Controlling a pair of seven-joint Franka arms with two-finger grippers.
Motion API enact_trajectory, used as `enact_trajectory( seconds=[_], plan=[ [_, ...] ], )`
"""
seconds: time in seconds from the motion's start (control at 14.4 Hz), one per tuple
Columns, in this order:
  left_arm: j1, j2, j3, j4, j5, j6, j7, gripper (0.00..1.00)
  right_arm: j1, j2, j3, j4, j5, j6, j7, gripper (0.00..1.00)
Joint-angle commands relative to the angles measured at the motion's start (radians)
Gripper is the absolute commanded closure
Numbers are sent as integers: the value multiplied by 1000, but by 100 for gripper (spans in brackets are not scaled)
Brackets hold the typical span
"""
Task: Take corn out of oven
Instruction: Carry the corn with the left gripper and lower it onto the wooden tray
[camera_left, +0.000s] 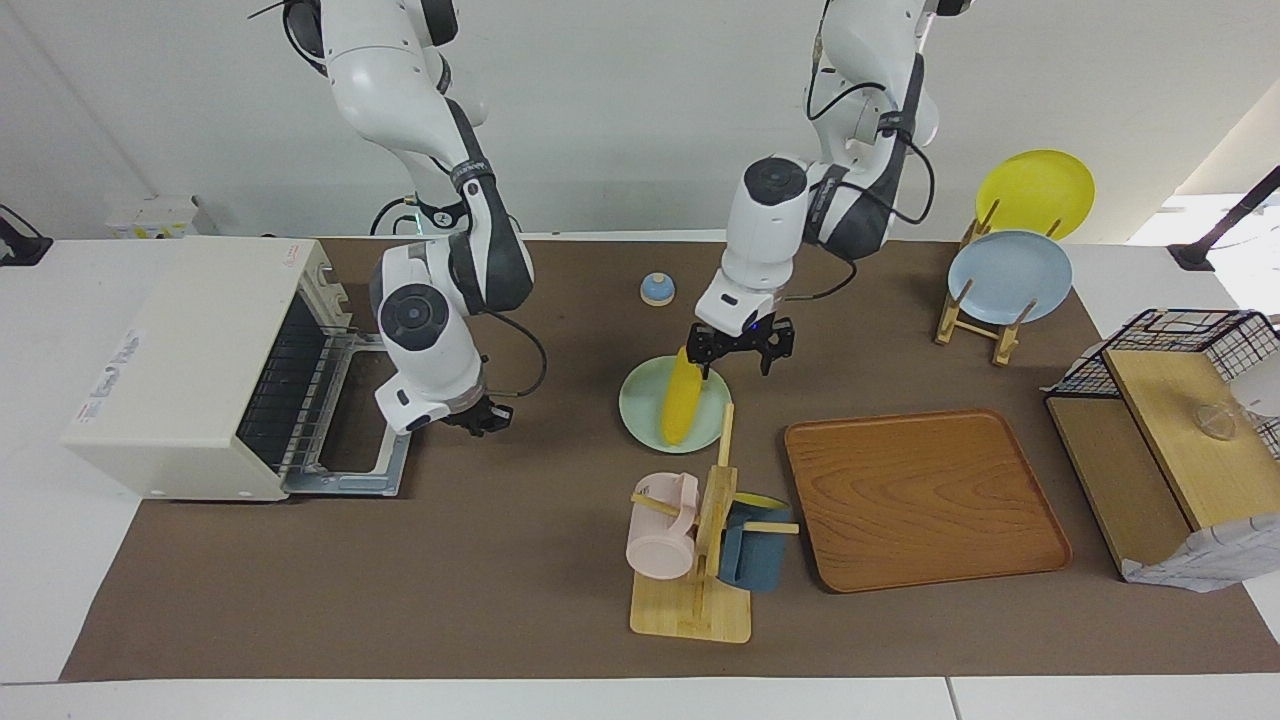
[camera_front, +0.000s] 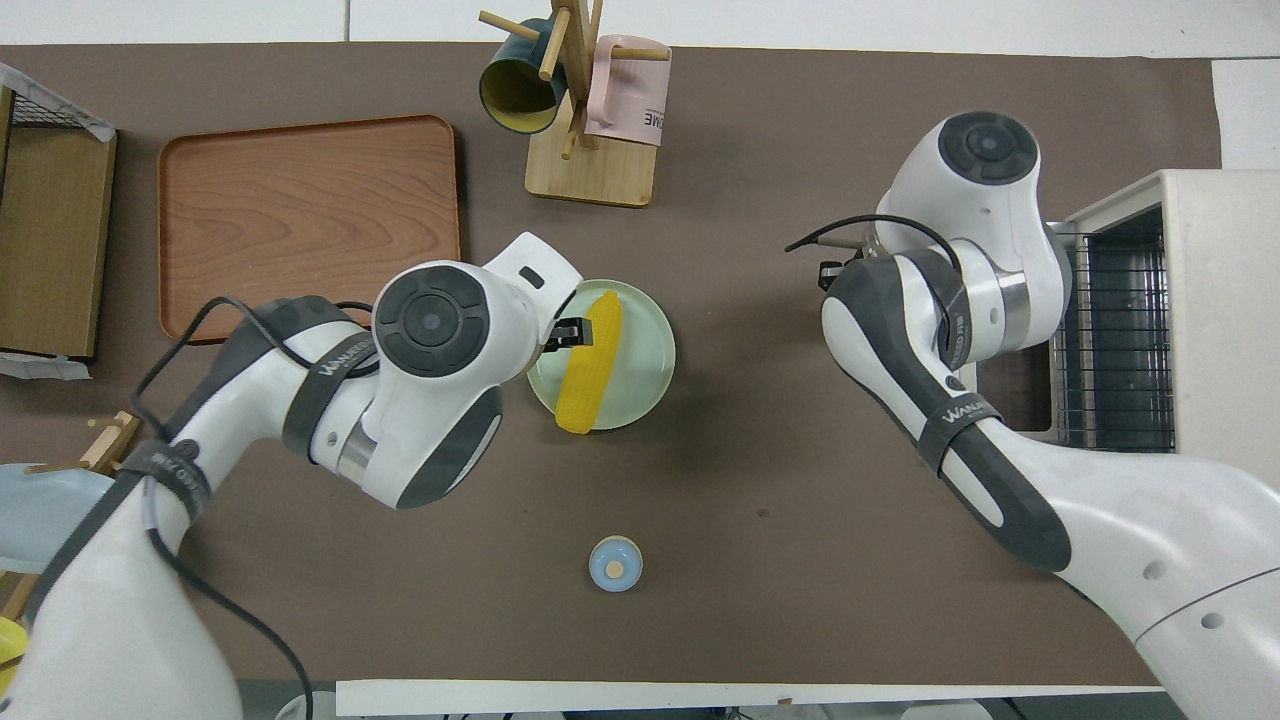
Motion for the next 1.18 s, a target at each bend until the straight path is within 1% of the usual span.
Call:
enact_trajectory(
  seconds=[0.0, 0.07, 0.14, 0.28, 0.35, 0.42, 0.49, 0.56, 0.63, 0.7, 0.77, 0.83, 0.9, 0.97, 1.04, 1.11],
  plan=[
    [-51, 90, 21, 60, -18, 35, -12, 0, -48, -68, 18, -100, -111, 22, -52, 95],
    [-74, 126, 21, 65, -20, 73, -26, 0, -54, -70, 16, -123, -154, 28, -60, 95],
    [-84, 136, 21, 65, -20, 93, -29, 0, -63, -73, 18, -135, -190, 29, -61, 95],
    [-87, 140, 19, 64, -20, 95, -28, 0, -66, -76, 16, -137, -262, 17, -63, 95],
    [-95, 140, 19, 62, -20, 95, -27, 0, -68, -76, 16, -135, -277, 14, -70, 95],
    [-98, 138, 19, 56, -21, 95, -26, 4, -69, -74, 16, -109, -305, -16, -107, 95],
    [-98, 137, 18, 56, -21, 89, -27, 24, -83, -74, 15, -55, -319, -76, -157, 95],
    [-96, 137, 18, 56, -21, 78, -27, 63, -112, -76, 18, 14, -319, -152, -237, 95],
    [-92, 137, 19, 59, -23, 71, -29, 83, -144, -87, 19, 77, -314, -226, -329, 95],
    [-82, 135, 18, 60, -23, 61, -27, 94, -178, -113, 19, 130, -304, -288, -425, 94],
    [-79, 135, 21, 62, -33, 55, -32, 100, -216, -151, 22, 168, -288, -344, -505, 94],
    [-50, 134, 33, 74, -84, 19, -32, 100, -233, -186, 21, 213, -252, -407, -541, 87],
    [17, 124, 33, 97, -105, -32, -29, 100, -255, -221, 16, 277, -183, -497, -549, 53],
    [64, 102, 33, 128, -106, -111, -17, 100, -288, -249, 16, 321, -100, -554, -546, 1],
    [120, 65, 36, 151, -104, -177, 18, 100, -324, -283, 16, 346, -24, -575, -545, 0],
    [196, 52, 36, 175, -104, -219, 94, 100, -350, -323, 15, 348, 30, -580, -545, 0]
  ],
)
